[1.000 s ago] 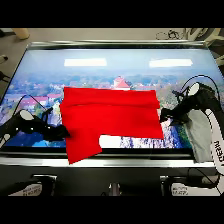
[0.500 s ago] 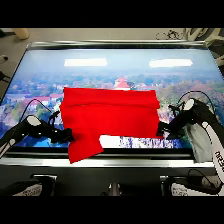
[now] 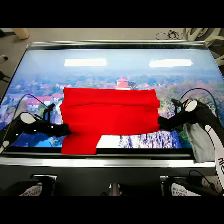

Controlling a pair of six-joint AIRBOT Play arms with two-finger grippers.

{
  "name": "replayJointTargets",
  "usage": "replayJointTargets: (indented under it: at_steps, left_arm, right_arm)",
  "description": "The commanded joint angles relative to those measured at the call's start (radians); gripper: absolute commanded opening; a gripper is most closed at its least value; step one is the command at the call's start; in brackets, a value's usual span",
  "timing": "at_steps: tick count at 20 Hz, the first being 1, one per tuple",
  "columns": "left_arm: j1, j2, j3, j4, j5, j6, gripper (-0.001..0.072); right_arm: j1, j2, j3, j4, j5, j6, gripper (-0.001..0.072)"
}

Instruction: Fold the shirts.

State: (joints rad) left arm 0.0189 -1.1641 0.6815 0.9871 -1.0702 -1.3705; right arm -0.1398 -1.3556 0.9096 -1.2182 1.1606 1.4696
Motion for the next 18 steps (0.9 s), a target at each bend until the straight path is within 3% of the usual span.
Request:
replayJointTargets:
  at_steps: [1, 4, 6, 8, 12, 13, 14, 15, 16, 18]
  left_arm:
    - [0.017, 0.054, 0.164, -0.011, 0.03, 0.001, 0.0022]
    - [0.017, -0.126, 0.419, -0.012, 0.056, -0.024, 0.0022]
    - [0.02, -0.299, 0.599, -0.011, 0.056, -0.027, 0.0022]
    - [0.036, -0.467, 0.754, -0.011, 0.04, -0.079, 0.0024]
    - [0.035, -0.695, 0.911, -0.02, -0.006, -0.122, 0.0029]
    - [0.033, -0.719, 0.928, -0.027, -0.005, -0.122, 0.0088]
    - [0.034, -0.726, 0.941, -0.029, -0.006, -0.122, 0.0349]
    - [0.04, -0.721, 0.958, -0.027, -0.016, -0.119, 0.0573]
    - [0.054, -0.71, 0.984, -0.027, -0.039, -0.101, 0.0581]
    - [0.083, -0.674, 1.036, -0.027, -0.09, -0.076, 0.0579]
  right_arm:
    - [0.004, 0.053, 0.133, 0.023, -0.057, -0.023, 0.0021]
    - [0.077, -0.095, 0.345, -0.012, -0.175, -0.019, 0.0021]
    - [0.105, -0.243, 0.517, -0.049, -0.2, 0.037, 0.0022]
    - [0.105, -0.393, 0.685, -0.06, -0.175, 0.126, 0.0022]
    - [0.115, -0.564, 0.802, -0.032, -0.091, 0.162, 0.0025]
    - [0.118, -0.576, 0.802, -0.023, -0.085, 0.163, 0.0053]
    - [0.117, -0.575, 0.802, -0.019, -0.08, 0.161, 0.0232]
    - [0.115, -0.562, 0.803, -0.025, -0.064, 0.15, 0.0505]
    - [0.107, -0.543, 0.802, -0.039, -0.041, 0.121, 0.0622]
    - [0.07, -0.518, 0.802, -0.088, 0.023, 0.112, 0.0694]
